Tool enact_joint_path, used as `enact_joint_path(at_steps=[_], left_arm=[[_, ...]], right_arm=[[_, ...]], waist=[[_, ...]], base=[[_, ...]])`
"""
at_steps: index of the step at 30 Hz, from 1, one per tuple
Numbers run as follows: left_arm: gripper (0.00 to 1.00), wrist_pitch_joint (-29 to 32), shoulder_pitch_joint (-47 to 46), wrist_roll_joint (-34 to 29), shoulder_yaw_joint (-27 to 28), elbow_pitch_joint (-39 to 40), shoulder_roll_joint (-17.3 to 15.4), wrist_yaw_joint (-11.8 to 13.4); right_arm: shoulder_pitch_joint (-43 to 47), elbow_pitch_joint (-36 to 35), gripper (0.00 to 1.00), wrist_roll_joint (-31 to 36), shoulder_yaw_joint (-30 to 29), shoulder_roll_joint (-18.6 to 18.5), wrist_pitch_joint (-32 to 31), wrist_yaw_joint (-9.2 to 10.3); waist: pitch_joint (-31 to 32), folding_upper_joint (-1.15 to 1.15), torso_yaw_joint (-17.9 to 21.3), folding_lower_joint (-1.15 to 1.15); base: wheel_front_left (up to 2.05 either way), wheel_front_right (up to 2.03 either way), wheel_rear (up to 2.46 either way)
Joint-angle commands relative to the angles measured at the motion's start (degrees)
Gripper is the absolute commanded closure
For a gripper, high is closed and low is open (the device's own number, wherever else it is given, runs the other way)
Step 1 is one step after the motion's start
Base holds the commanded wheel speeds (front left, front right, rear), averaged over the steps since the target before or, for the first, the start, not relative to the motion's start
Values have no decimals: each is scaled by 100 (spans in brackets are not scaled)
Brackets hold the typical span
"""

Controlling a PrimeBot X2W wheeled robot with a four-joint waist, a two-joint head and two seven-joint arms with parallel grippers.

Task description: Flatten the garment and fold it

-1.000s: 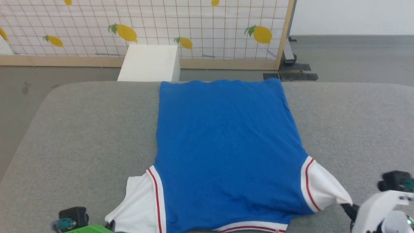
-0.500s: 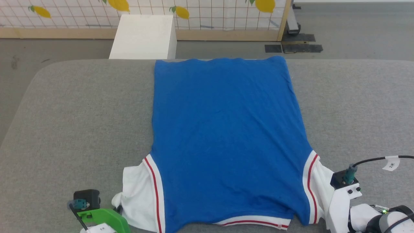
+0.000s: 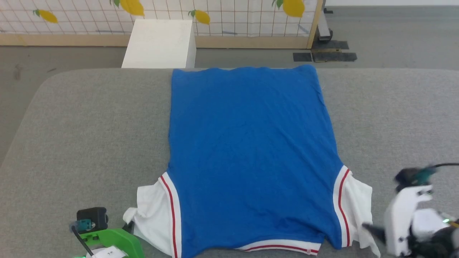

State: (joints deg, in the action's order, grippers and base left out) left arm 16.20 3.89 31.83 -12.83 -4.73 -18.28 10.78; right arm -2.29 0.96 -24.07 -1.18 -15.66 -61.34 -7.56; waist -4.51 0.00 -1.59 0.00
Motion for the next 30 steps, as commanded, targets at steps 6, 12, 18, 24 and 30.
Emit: enact_joint_path(at_steps=[6,12,18,24,30], left_arm=[[100,-44,132,53,61,215,-56,125],[100,-199,173,33,127,388,-37,221],[100,-405,103,-36,165,533,-23,276],[100,-586,-14,-118,134,902,21,298],[100,-740,-188,-163,46,1394,145,296]], right_arm=[[-93,-1053,0,-208,-909,273,989,8],[-450,-1255,0,-7,-1202,421,2864,8],[-797,-802,0,169,-1161,489,4191,8],[-1636,-75,0,404,-920,476,4688,8],[-2999,742,0,682,-697,275,4488,8]], waist=[[83,0,83,0],[12,0,89,0],[-198,0,7,0],[-711,0,-143,0],[-1469,0,-460,0]], base=[[0,0,0],[0,0,0],[0,0,0],[0,0,0],[0,0,0]])
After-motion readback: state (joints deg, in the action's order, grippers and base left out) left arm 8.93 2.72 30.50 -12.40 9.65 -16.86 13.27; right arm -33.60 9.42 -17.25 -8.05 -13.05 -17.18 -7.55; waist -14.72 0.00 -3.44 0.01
